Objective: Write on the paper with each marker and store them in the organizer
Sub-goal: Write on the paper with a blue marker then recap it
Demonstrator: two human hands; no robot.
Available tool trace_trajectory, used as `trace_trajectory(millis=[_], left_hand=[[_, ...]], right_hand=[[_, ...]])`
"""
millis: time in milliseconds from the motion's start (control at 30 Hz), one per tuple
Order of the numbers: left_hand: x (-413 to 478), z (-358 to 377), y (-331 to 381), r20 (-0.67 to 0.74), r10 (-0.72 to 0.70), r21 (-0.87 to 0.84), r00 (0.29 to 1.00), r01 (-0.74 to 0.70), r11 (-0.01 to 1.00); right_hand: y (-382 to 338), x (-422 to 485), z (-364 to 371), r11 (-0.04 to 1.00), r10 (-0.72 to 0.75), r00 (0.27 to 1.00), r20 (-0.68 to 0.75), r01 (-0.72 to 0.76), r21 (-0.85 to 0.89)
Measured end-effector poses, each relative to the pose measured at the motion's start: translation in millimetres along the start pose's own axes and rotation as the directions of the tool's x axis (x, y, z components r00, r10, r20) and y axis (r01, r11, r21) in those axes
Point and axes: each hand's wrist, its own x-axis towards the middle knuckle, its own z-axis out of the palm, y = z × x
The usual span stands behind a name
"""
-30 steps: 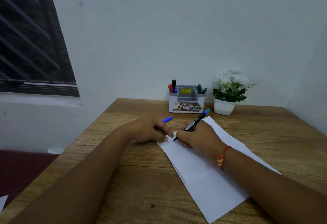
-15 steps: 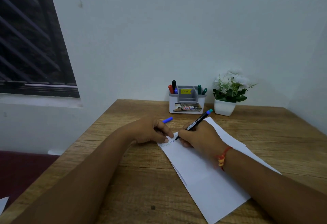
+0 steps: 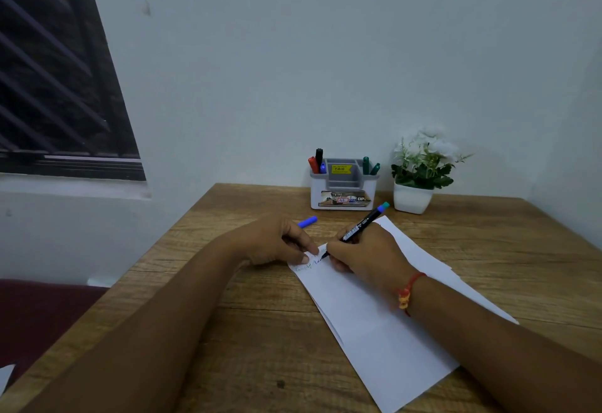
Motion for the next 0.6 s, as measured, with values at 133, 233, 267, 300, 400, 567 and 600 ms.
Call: trace_trajectory(millis=[133, 233, 267, 300, 400, 567, 600], left_hand=[[0.2, -0.2, -0.5, -0.001, 0.003, 0.003, 1.0, -0.003, 1.0], [0.3, 0.1, -1.1, -0.007, 0.013, 0.012, 1.0, -0.013, 1.0], [0.2, 0.2, -1.0, -0.006, 0.012, 0.013, 1.0, -0.012, 1.0], [0.0, 0.2, -0.9, -0.005, 0.011, 0.015, 1.0, -0.011, 1.0], [-0.6, 0.0, -0.4, -0.001, 0.01, 0.021, 1.0, -0.01, 1.0], [-0.1, -0.4, 0.0, 0.004, 0.003, 0.019, 1.0, -0.004, 1.0], [0.2, -0.5, -0.4, 0.002, 0.003, 0.018, 1.0, -0.003, 1.0]], right_hand=[[-0.7, -0.1, -0.5, 1.0, 0.01, 1.0, 0.004, -0.01, -0.011], [-0.3, -0.3, 0.0, 1.0, 0.017, 1.0, -0.005, -0.017, 0.004], [0.1, -0.3, 0.3, 1.0, 0.021, 1.0, -0.014, -0.021, 0.014], [0.6, -0.3, 0.4, 1.0, 0.024, 0.999, -0.023, -0.023, 0.019], [1.3, 0.7, 0.5, 0.999, 0.03, 0.999, -0.03, -0.029, 0.028], [1.0, 2.5, 1.5, 0.999, 0.047, 0.999, -0.023, -0.047, 0.018], [0.7, 2.6, 1.1, 0.998, 0.053, 0.998, -0.027, -0.053, 0.026]])
